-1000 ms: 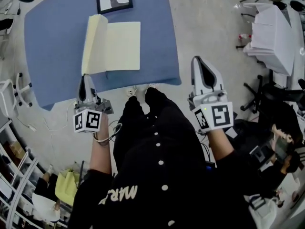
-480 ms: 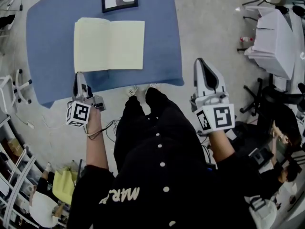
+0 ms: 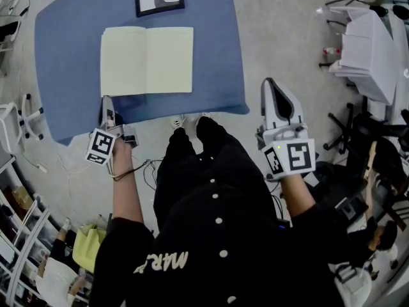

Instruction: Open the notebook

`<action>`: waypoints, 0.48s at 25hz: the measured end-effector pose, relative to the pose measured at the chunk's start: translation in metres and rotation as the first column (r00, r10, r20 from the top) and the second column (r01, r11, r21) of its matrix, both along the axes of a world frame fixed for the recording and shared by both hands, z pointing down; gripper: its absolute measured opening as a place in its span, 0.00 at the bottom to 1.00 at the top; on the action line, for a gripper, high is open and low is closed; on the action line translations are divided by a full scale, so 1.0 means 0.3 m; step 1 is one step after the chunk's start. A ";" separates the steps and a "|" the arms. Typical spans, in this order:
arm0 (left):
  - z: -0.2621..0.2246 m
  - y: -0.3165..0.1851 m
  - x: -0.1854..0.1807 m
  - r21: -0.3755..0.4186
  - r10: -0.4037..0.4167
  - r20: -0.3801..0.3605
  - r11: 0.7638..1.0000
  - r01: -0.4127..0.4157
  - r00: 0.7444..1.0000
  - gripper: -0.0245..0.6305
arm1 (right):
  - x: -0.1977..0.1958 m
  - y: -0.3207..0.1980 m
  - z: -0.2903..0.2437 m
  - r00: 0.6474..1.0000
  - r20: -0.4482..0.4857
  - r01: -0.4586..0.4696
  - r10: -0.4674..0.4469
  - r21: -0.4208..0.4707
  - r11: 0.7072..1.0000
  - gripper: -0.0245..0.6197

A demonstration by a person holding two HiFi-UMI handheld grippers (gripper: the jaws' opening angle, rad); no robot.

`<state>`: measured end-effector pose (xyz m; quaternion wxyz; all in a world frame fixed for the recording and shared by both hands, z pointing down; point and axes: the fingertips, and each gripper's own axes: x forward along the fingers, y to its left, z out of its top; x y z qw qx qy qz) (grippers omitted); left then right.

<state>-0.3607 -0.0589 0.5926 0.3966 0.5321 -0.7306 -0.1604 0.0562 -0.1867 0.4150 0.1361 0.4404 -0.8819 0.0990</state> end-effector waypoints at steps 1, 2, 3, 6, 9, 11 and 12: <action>0.003 -0.002 0.000 -0.008 0.003 0.002 1.000 -0.003 1.000 0.06 | -0.001 -0.001 0.001 1.000 0.000 0.000 0.000 0.000 1.000 0.05; 0.007 -0.001 -0.001 -0.019 0.005 0.005 1.000 -0.005 1.000 0.06 | -0.003 -0.001 0.002 1.000 -0.001 0.000 0.000 0.000 1.000 0.05; 0.011 0.001 0.000 -0.032 0.007 0.010 0.999 -0.007 1.000 0.06 | -0.006 -0.001 0.001 1.000 0.000 0.001 -0.001 0.000 1.000 0.05; 0.022 0.019 0.000 -0.087 0.006 0.042 0.996 -0.002 0.999 0.10 | -0.008 0.002 -0.005 1.000 0.004 0.001 -0.001 0.005 1.000 0.05; 0.018 0.053 0.002 -0.130 0.002 0.083 0.991 0.009 0.997 0.20 | 0.002 0.009 -0.014 1.000 0.008 0.000 0.000 0.009 1.000 0.05; 0.015 0.073 0.005 -0.146 0.012 0.108 0.989 0.004 0.994 0.29 | 0.003 0.012 -0.018 1.000 0.009 0.001 -0.001 0.011 1.000 0.05; 0.012 0.079 0.007 -0.145 0.018 0.115 0.989 -0.001 0.993 0.29 | 0.001 0.012 -0.020 1.000 0.010 0.001 -0.001 0.013 1.000 0.05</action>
